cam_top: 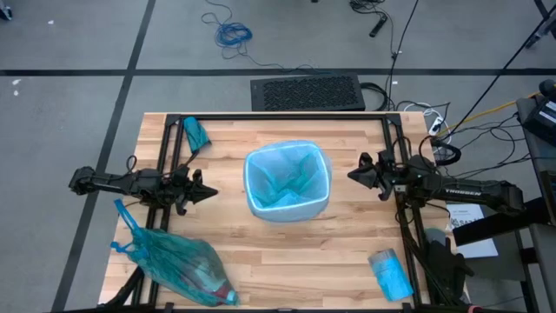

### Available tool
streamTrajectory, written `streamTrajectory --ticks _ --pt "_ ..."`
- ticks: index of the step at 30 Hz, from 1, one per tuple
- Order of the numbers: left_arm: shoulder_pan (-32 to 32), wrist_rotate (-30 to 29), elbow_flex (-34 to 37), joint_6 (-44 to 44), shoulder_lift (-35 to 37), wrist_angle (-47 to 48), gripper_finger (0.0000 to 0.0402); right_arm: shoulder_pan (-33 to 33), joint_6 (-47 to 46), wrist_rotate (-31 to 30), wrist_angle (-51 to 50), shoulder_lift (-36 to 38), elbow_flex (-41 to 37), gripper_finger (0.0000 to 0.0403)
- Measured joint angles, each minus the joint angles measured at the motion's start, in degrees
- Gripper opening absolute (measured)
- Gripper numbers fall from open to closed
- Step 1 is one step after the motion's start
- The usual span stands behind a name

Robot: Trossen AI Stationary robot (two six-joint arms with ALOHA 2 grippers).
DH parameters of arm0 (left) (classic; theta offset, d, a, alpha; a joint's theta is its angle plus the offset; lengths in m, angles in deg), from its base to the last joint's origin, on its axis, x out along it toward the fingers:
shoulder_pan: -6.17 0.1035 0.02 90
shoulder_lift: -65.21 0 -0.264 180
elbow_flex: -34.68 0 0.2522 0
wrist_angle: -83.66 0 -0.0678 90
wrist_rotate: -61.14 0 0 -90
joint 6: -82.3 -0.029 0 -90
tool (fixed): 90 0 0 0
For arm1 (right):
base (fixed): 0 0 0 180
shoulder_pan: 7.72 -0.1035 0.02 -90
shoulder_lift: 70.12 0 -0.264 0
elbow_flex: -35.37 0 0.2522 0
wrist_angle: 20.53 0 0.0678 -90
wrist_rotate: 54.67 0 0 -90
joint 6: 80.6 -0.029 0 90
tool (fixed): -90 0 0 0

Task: Place trash/remove bag and relplace
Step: Return to Home Position

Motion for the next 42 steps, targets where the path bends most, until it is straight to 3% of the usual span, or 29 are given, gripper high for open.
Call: streamTrajectory --ticks 7,16,20,28,36,42 --pt "0.0 -0.5 0.0 -1.3 0.0 0.0 0.0000 0.0 2.6 1.8 4.5 1.3 0.0 0.0002" --pt "0.0 -1.3 0.0 -1.1 0.0 0.9 0.0000 0.0 2.2 7.1 2.3 7.6 0.0 0.0002" --pt "0.0 -1.3 0.0 -1.4 0.0 0.9 0.0000 0.0 1.9 6.5 -5.2 11.6 0.0 0.0002" --pt "0.0 -0.7 0.0 -5.4 0.0 1.0 0.0000 0.0 3.6 3.7 -10.6 17.4 0.0 0.0002" --pt "0.0 -0.7 0.0 -6.0 0.0 1.0 0.0000 0.0 0.5 2.5 -14.6 17.6 0.0 0.0002" --pt "0.0 -0.6 0.0 -14.5 -0.3 1.0 0.0000 0.0 -2.0 2.6 -15.3 17.6 0.0 0.0002"
